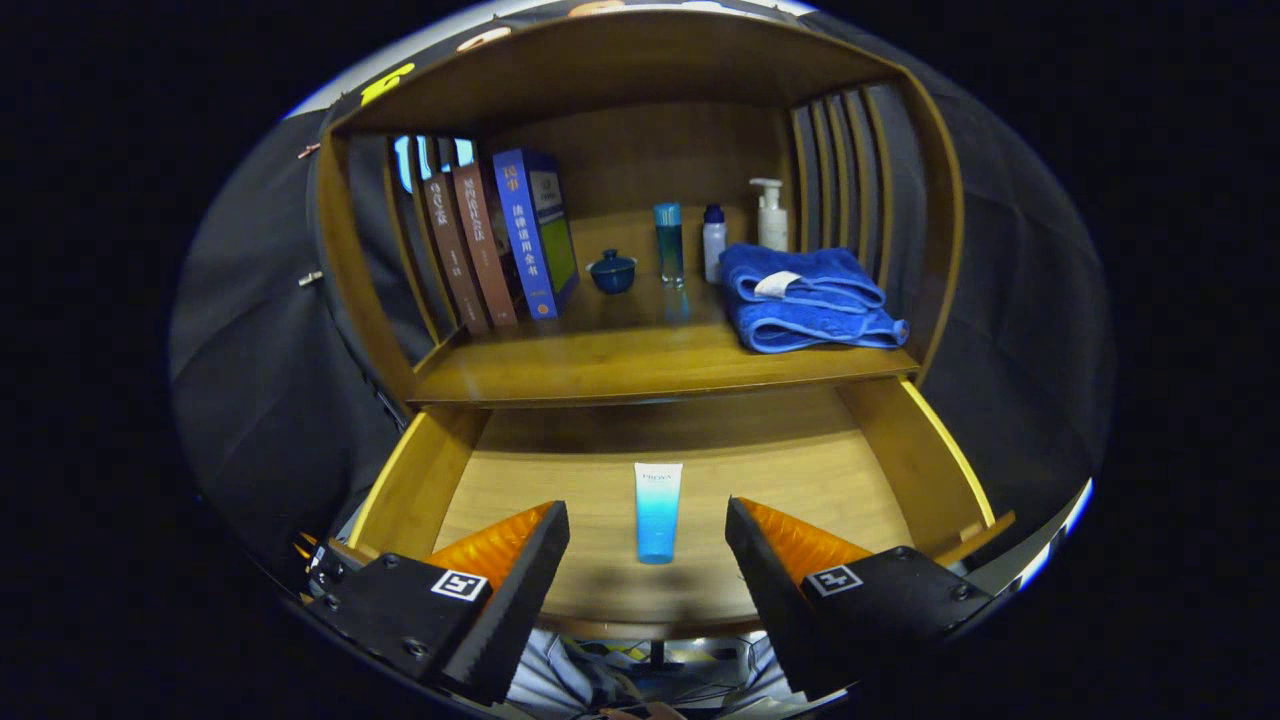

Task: Pull open the drawer, take out the items inside it, and place them on the countertop above the cabinet.

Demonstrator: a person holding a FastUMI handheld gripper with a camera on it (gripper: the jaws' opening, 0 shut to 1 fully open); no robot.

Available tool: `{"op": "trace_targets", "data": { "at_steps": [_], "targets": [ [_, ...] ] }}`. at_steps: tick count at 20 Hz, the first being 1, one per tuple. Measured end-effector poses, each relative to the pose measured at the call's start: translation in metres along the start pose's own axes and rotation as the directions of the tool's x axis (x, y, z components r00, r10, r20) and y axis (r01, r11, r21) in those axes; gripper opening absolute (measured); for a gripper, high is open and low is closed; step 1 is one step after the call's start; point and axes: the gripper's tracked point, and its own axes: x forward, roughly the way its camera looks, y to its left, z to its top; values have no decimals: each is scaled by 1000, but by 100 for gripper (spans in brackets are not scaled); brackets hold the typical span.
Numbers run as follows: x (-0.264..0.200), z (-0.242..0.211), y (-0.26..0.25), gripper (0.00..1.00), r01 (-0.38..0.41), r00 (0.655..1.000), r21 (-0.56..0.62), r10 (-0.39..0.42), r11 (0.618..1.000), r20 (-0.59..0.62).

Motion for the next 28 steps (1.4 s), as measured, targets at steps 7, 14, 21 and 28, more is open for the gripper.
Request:
{"op": "trace_targets", "data": {
  "at_steps": [7, 14, 21, 28],
  "targets": [
    [75, -31, -5, 100, 25, 959, 31, -15, 999, -283],
    [109, -71, -13, 100, 55, 876, -3, -49, 999, -480],
    [96, -79, -27, 88, 109, 805, -69, -129, 992, -579],
    [91, -83, -35, 50, 85, 821, -67, -108, 994, -560]
  ]
}}
